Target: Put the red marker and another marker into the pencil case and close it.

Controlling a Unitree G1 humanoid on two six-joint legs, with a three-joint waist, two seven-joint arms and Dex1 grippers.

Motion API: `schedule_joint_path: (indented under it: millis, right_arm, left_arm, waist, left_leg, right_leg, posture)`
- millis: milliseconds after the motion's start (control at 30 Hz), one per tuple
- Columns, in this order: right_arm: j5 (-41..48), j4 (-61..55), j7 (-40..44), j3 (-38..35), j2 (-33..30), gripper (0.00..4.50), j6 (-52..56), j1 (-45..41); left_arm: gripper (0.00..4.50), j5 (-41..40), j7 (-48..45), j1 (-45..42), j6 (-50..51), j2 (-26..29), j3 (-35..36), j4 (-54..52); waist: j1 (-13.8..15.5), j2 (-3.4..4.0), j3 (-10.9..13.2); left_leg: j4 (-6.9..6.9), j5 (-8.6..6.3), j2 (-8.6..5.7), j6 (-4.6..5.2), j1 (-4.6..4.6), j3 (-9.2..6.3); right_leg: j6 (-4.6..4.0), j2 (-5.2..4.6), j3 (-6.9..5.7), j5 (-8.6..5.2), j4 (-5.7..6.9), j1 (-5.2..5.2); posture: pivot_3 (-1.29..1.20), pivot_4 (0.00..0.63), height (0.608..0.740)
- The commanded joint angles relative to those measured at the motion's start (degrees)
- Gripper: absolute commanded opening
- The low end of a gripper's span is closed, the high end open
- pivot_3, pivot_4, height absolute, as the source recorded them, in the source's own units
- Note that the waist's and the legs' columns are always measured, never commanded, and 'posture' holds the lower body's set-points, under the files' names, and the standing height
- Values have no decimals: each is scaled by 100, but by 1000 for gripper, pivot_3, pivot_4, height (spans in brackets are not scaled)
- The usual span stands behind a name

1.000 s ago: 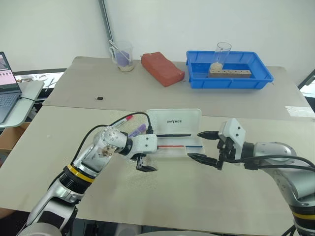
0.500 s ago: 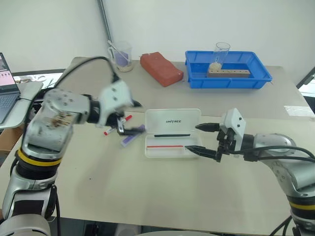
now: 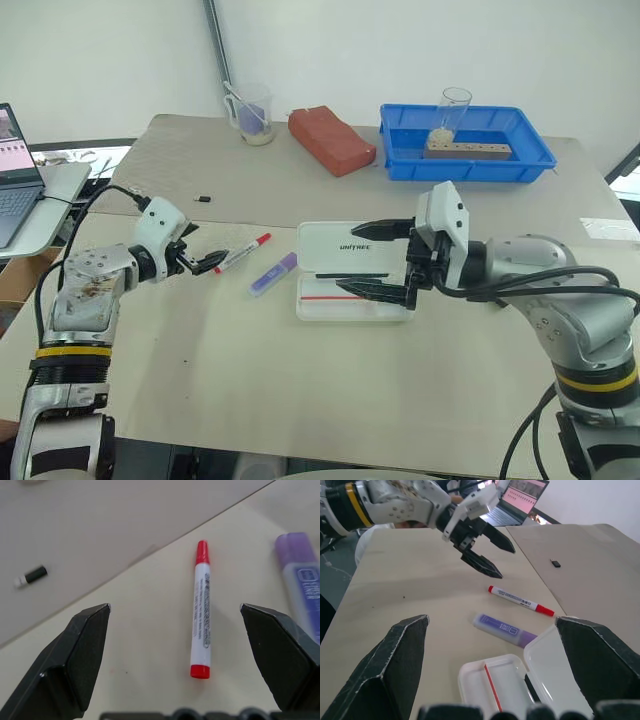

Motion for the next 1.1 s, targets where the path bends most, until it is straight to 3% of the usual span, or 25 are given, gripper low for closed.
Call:
schedule_joint_path:
  millis: [33, 267, 300, 400, 600, 767, 1000, 1100]
  right_arm:
    - [172, -79, -189, -81, 210, 4500, 60, -327]
    - [394, -91, -679, -270, 646, 4500, 208, -660]
    - [395, -121, -718, -273, 648, 4500, 221, -660]
    - [407, -160, -784, -274, 613, 4500, 242, -636]
    - [429, -154, -839, -261, 552, 4500, 266, -634]
    - [337, -70, -792, -248, 396, 4500, 226, -529]
    - [217, -320, -511, -597, -367, 4500, 44, 477]
    - [90, -383, -394, -644, -595, 4500, -117, 928]
  left_arm:
    - [4426, 8, -201, -427, -450, -91, -125, 883]
    - [4426, 200, -493, -815, -991, -292, -465, 2192]
    - [4202, 245, -515, -830, -1087, -308, -510, 2313]
    - [3154, 273, -584, -862, -1229, -340, -548, 2510]
    - [204, 273, -581, -811, -1297, -329, -533, 2504]
    - [184, 149, -367, -620, -1124, -132, -282, 1905]
    - [184, -824, -940, -148, 101, 994, 490, -1061]
    - [184, -1261, -1379, -125, 902, 1510, 366, -2145]
  waist:
    - [-20, 0, 0]
    - [-32, -1, -2]
    - [-26, -1, -2]
    - [-18, 1, -4]
    - [-22, 3, -6]
    - [-29, 3, -6]
    - [-40, -16, -2]
    - [-41, -8, -7]
  left_leg:
    - [1, 0, 0, 0, -1, 0]
    - [-2, 0, 2, 0, 1, -1]
    - [-2, 0, 2, 0, 1, -1]
    - [0, 0, 2, 0, 2, 0]
    - [-1, 0, 2, 0, 3, 0]
    - [-1, 0, 2, 0, 3, 0]
    - [-8, 0, 10, 0, -1, 0]
    - [-9, 0, 7, -1, 4, 5]
  right_leg:
    - [0, 2, 0, 0, 4, -4]
    - [0, 6, -1, 0, 12, -8]
    - [0, 6, -3, 0, 13, -7]
    - [0, 4, -4, 0, 14, -4]
    - [0, 4, -4, 0, 14, -4]
    - [0, 4, -4, 0, 15, -4]
    - [-2, 6, -7, -1, 10, -8]
    - [-5, -1, -5, -3, 2, 0]
  posture:
    - [0, 150, 740]
    - [0, 150, 740]
    - [0, 150, 740]
    - [0, 150, 740]
    - [0, 150, 740]
    - [0, 150, 740]
    - [0, 150, 740]
    - [0, 150, 740]
